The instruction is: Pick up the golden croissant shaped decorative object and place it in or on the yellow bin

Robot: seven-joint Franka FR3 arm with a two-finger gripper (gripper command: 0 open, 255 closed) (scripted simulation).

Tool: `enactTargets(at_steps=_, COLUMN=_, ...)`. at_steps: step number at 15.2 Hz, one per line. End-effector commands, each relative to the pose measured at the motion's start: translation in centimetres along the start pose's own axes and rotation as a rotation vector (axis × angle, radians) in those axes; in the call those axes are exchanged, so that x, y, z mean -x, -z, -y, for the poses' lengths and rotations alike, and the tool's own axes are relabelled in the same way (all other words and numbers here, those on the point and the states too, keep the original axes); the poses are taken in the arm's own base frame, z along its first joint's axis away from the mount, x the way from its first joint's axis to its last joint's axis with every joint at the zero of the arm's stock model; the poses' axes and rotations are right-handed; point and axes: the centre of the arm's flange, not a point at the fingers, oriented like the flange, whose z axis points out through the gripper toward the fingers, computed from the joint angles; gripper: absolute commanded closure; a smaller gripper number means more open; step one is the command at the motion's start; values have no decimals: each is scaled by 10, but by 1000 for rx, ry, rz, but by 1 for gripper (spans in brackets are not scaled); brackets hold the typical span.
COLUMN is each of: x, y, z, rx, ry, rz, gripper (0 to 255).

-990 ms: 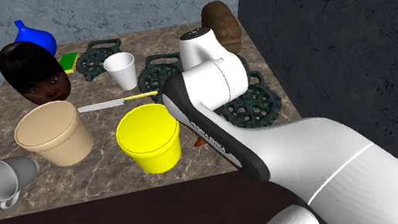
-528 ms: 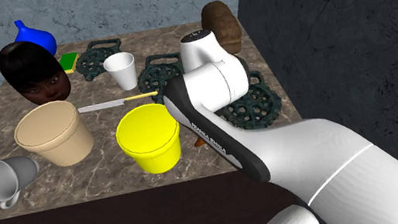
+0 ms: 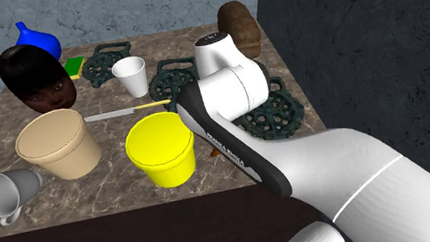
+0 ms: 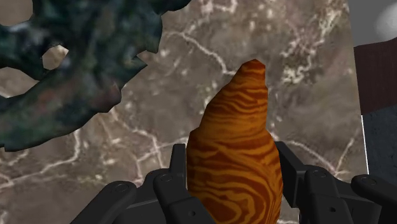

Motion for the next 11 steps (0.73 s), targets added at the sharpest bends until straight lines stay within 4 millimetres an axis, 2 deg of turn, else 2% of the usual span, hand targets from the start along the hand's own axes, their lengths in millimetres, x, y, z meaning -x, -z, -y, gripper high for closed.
enactTargets(at_steps=1, x=0, y=0, z=0, rx=0, ry=0, rz=0, gripper=255)
enactTargets(at_steps=2, x=0, y=0, z=0, rx=0, ry=0, rz=0, gripper=255)
enactTargets(at_steps=11, x=6, y=47, z=5, rx=0, ry=0, rz=0, gripper=255)
